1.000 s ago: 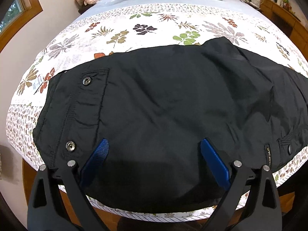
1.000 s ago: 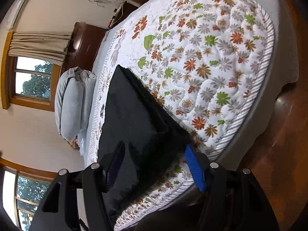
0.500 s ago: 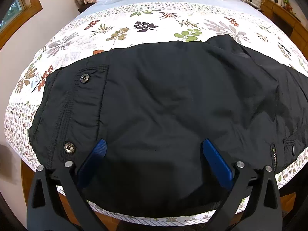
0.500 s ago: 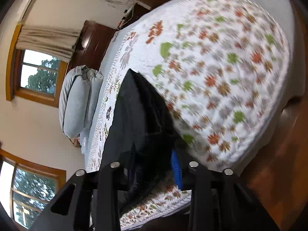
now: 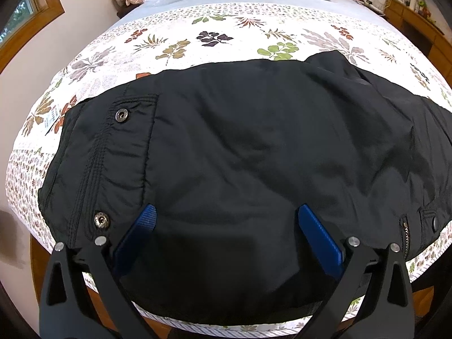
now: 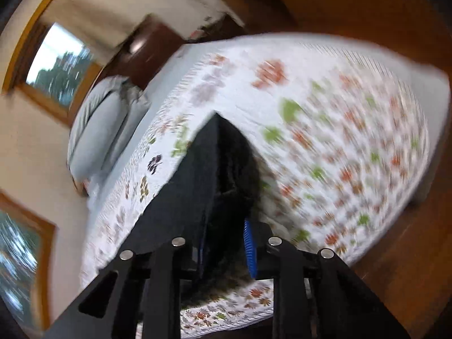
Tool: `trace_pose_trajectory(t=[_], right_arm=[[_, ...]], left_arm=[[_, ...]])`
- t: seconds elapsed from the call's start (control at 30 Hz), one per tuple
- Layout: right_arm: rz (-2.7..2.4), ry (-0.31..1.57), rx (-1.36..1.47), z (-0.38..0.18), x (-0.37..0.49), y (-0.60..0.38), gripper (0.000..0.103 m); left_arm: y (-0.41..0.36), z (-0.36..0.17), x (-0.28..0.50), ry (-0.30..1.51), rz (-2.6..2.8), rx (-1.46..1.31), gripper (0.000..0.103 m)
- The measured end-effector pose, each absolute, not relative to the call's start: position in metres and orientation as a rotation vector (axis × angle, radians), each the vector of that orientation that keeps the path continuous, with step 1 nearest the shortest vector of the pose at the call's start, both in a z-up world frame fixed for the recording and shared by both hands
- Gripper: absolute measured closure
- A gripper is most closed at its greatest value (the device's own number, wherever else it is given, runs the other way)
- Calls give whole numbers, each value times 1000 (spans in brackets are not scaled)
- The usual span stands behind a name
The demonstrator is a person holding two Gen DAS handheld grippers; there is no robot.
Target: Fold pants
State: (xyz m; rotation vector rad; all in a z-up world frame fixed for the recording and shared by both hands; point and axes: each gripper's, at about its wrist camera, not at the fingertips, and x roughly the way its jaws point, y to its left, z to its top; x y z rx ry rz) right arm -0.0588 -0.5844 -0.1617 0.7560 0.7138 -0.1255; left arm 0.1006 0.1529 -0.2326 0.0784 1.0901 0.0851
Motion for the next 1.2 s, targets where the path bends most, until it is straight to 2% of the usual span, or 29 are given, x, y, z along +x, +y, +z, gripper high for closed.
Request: trace_pose_trajectory(t=[0.23, 0.43, 1.0, 1.2], right_arm=[[75, 663, 416, -67, -24, -480, 82], [265, 674, 247, -43, -3, -383, 82], [540, 792, 34, -90, 14, -231, 82], [612, 860, -81, -128, 18, -180, 82]], left_arm=[[154, -232, 97, 1075, 74, 71, 2], [157, -231, 96, 1074, 55, 61, 2], [158, -231, 96, 1064, 31, 51, 2], [159, -231, 95, 1064, 25, 48, 2]])
